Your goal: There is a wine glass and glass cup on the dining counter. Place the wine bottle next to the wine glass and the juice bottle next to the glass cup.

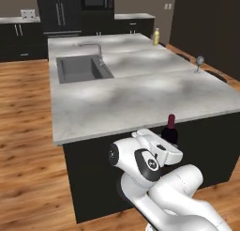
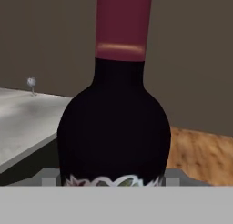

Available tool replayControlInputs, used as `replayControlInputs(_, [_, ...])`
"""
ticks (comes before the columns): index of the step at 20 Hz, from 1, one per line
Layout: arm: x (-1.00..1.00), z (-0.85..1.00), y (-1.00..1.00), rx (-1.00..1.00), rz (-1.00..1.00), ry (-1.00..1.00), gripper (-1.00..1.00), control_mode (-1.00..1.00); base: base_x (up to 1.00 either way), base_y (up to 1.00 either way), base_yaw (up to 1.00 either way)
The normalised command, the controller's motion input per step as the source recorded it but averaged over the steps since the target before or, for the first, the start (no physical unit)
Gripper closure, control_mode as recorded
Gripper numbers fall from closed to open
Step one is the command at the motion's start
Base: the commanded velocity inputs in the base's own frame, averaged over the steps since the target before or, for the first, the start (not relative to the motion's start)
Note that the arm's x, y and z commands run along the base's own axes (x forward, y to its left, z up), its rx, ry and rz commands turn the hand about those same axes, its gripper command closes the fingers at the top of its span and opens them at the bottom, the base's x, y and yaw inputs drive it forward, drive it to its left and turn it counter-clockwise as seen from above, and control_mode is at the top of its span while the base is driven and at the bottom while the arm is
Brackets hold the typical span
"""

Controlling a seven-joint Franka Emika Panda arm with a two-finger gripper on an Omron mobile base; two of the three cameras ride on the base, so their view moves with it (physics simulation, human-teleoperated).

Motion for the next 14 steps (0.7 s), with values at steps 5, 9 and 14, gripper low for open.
replayControlInputs(5, [0.00, 0.00, 0.00, 0.00, 0.00, 0.00, 1.00, 1.00, -0.11, -0.85, 0.00])
replayControlInputs(9, [0.00, 0.00, 0.00, 0.00, 0.00, 0.00, 1.00, 1.00, -0.10, -0.84, 0.00])
replayControlInputs(14, [0.00, 0.00, 0.00, 0.00, 0.00, 0.00, 1.00, 1.00, -0.09, -0.85, 0.00])
